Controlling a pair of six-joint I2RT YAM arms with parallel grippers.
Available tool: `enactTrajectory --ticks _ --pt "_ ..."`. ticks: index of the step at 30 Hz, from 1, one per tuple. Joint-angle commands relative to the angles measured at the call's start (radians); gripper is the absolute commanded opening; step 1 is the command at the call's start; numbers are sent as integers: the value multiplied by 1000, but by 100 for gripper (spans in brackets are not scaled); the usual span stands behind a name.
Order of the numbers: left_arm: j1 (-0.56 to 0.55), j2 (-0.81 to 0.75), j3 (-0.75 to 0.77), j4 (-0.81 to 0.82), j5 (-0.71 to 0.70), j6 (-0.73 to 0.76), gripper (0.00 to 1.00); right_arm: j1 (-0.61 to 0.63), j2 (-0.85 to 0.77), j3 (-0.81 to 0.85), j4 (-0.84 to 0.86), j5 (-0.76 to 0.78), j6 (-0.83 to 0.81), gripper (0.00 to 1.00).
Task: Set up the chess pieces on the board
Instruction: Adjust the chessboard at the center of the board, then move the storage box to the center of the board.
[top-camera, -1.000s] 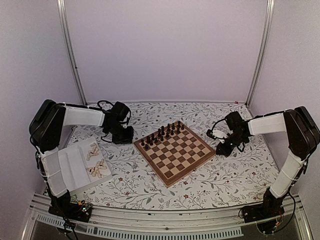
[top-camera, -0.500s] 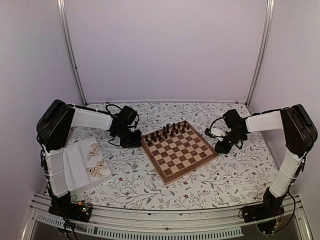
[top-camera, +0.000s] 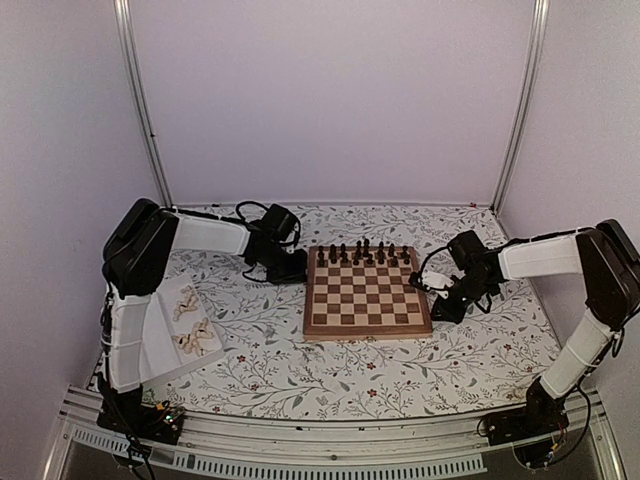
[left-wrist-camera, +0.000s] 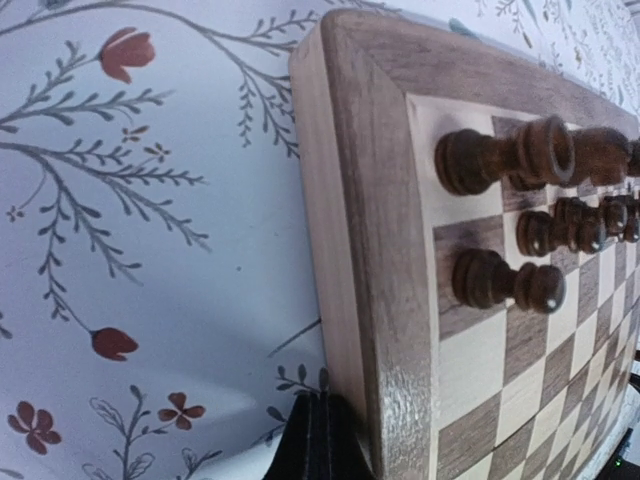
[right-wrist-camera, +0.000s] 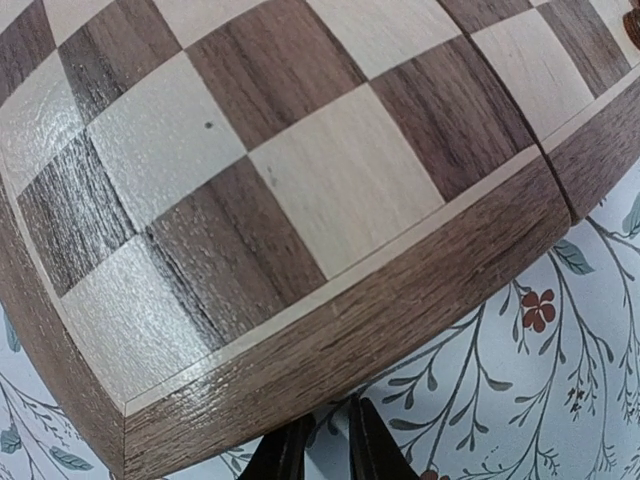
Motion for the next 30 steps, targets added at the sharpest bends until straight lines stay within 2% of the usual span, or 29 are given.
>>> enactTrajectory --ticks 1,5,7,10,15,17,20,21,25,30 --pt "-20 -12 27 -95 -28 40 0 -25 -32 -21 -63 51 5 18" --pt "-6 -204 -16 -224 -151 76 0 -40 -81 -19 -71 33 14 23" --pt "-1 -305 -52 -293 -279 81 9 -39 -106 -25 -57 13 24 27" --pt "27 -446 -140 -373 -365 40 26 -41 -124 -34 -24 -9 56 31" --pt "102 -620 -326 -440 -359 -24 55 -39 -117 -32 10 -58 106 35" --pt "119 -666 -412 -445 -340 -44 58 -41 -116 -35 23 -57 109 35" --pt "131 -717 -497 -454 -333 -85 69 -39 -115 -40 30 -73 116 37" --pt "134 -730 -520 -452 -331 -98 76 -39 -114 -42 29 -85 118 39" --pt "160 -758 -600 -403 -303 -118 79 -39 -116 -42 29 -112 124 48" --pt "176 -711 -636 -309 -224 -91 77 -40 -105 -45 30 -112 122 52"
